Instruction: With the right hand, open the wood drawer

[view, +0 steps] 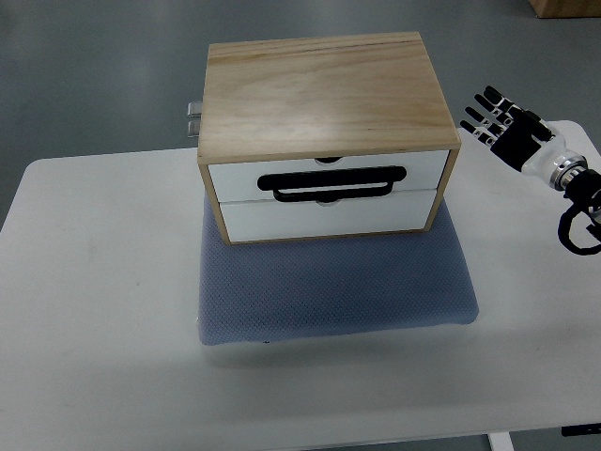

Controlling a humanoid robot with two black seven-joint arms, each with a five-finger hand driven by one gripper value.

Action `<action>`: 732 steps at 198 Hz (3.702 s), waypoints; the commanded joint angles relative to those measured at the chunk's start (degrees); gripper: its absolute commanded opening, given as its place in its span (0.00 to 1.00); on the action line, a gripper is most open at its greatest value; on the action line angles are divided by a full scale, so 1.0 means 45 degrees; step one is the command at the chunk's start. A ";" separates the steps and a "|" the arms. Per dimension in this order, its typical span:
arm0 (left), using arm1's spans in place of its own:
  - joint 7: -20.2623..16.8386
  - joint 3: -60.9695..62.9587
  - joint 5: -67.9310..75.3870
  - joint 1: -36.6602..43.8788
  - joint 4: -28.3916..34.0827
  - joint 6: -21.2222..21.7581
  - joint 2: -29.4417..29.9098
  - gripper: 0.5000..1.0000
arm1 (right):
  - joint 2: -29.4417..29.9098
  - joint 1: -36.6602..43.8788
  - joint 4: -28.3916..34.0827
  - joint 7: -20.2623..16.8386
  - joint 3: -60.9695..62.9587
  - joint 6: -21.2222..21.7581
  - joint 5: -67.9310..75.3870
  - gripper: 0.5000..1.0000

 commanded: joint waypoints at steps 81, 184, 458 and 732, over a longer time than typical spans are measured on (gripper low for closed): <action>0.0010 0.0032 0.0000 0.0010 0.0061 0.0002 0.0000 1.00 | -0.0073 -0.0016 0.0097 -0.0020 0.0018 -0.0059 0.0116 0.91; 0.0010 0.0012 0.0000 -0.0009 0.0022 0.0002 0.0000 1.00 | -0.0600 0.0023 0.0078 -0.0001 -0.0060 -0.0078 0.0018 0.91; -0.0009 0.0012 0.0000 0.0010 0.0022 0.0002 0.0000 1.00 | -0.8764 0.4456 0.8201 0.6522 -0.6916 -0.0430 -0.8477 0.91; -0.0009 0.0012 0.0000 -0.0009 0.0022 0.0002 0.0000 1.00 | -0.4487 0.4984 1.1758 0.3437 -0.3907 0.0566 -1.5587 0.91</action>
